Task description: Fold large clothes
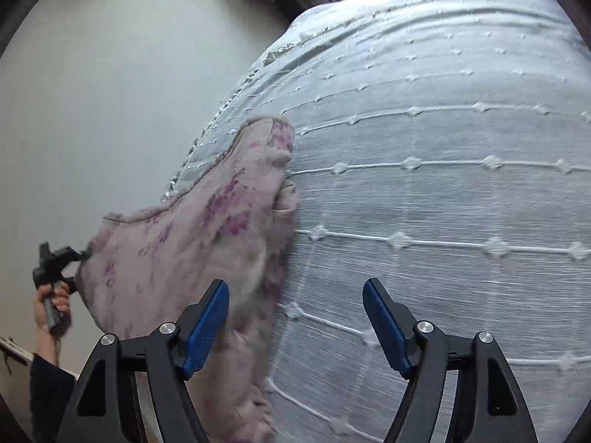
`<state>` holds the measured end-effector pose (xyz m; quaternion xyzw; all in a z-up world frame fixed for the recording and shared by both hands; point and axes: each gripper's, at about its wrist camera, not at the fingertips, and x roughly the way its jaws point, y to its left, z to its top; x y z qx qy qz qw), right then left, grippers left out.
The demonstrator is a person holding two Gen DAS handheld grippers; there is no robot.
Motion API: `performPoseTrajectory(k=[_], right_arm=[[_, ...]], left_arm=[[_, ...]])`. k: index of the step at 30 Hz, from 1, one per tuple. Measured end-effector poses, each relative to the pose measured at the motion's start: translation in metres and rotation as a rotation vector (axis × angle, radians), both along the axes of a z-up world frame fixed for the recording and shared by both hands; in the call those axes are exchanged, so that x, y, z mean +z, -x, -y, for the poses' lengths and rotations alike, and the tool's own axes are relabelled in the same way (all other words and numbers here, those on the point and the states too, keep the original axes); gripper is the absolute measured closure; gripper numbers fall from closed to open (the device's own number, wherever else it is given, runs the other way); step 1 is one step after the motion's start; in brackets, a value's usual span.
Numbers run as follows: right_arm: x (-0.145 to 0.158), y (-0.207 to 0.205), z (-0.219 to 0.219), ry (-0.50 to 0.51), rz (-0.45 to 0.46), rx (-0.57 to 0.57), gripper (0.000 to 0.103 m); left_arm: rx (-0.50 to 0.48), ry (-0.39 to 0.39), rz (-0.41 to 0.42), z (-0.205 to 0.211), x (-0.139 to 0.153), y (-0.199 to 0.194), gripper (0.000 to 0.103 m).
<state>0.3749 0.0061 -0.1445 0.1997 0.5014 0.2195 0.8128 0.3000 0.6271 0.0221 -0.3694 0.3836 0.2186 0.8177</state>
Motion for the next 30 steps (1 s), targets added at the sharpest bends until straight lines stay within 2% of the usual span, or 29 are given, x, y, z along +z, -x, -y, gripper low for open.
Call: performPoseTrajectory(k=[2, 4, 5, 7, 8, 10, 11, 13, 15, 17, 18, 20, 21, 23, 25, 30], right_arm=[[0.009, 0.031, 0.010, 0.025, 0.029, 0.008, 0.027], [0.018, 0.056, 0.013, 0.011, 0.043, 0.031, 0.027], [0.024, 0.072, 0.013, 0.011, 0.054, 0.051, 0.027], [0.031, 0.100, 0.009, 0.031, 0.090, 0.110, 0.027], [0.038, 0.112, 0.006, 0.053, 0.102, 0.125, 0.027], [0.052, 0.141, -0.003, 0.088, 0.138, 0.166, 0.027], [0.059, 0.154, -0.005, 0.099, 0.159, 0.189, 0.027], [0.069, 0.180, -0.002, 0.124, 0.196, 0.222, 0.027], [0.082, 0.197, -0.001, 0.134, 0.226, 0.237, 0.027], [0.092, 0.212, -0.001, 0.124, 0.238, 0.245, 0.027], [0.099, 0.222, -0.002, 0.120, 0.243, 0.254, 0.027], [0.107, 0.237, -0.007, 0.123, 0.270, 0.278, 0.026], [0.111, 0.245, -0.011, 0.129, 0.291, 0.288, 0.026], [0.121, 0.259, -0.021, 0.135, 0.333, 0.298, 0.021], [0.130, 0.273, -0.029, 0.125, 0.373, 0.308, 0.019], [0.130, 0.300, -0.050, 0.070, 0.425, 0.369, 0.019]], left_arm=[[-0.045, -0.083, -0.004, 0.024, 0.010, 0.017, 0.058], [-0.079, -0.157, 0.026, 0.044, 0.021, 0.037, 0.057], [-0.083, -0.188, 0.044, 0.046, 0.029, 0.044, 0.051], [0.022, -0.278, 0.020, 0.032, 0.049, 0.054, 0.041], [0.084, -0.280, 0.028, 0.022, 0.061, 0.057, 0.041], [0.129, -0.210, 0.112, 0.004, 0.081, 0.066, 0.040], [0.134, -0.173, 0.137, 0.001, 0.090, 0.071, 0.040], [0.102, -0.171, 0.157, 0.017, 0.100, 0.080, 0.037], [0.004, -0.252, 0.139, 0.054, 0.101, 0.091, 0.031], [-0.071, -0.384, 0.111, 0.109, 0.089, 0.118, 0.028], [-0.104, -0.439, 0.111, 0.136, 0.081, 0.136, 0.027], [-0.157, -0.537, 0.118, 0.192, 0.063, 0.183, 0.015], [-0.175, -0.571, 0.129, 0.213, 0.059, 0.204, 0.013], [-0.186, -0.628, 0.135, 0.254, 0.042, 0.243, 0.008], [-0.153, -0.661, 0.132, 0.288, 0.032, 0.274, 0.008], [-0.095, -0.734, 0.110, 0.338, 0.031, 0.308, 0.006]])
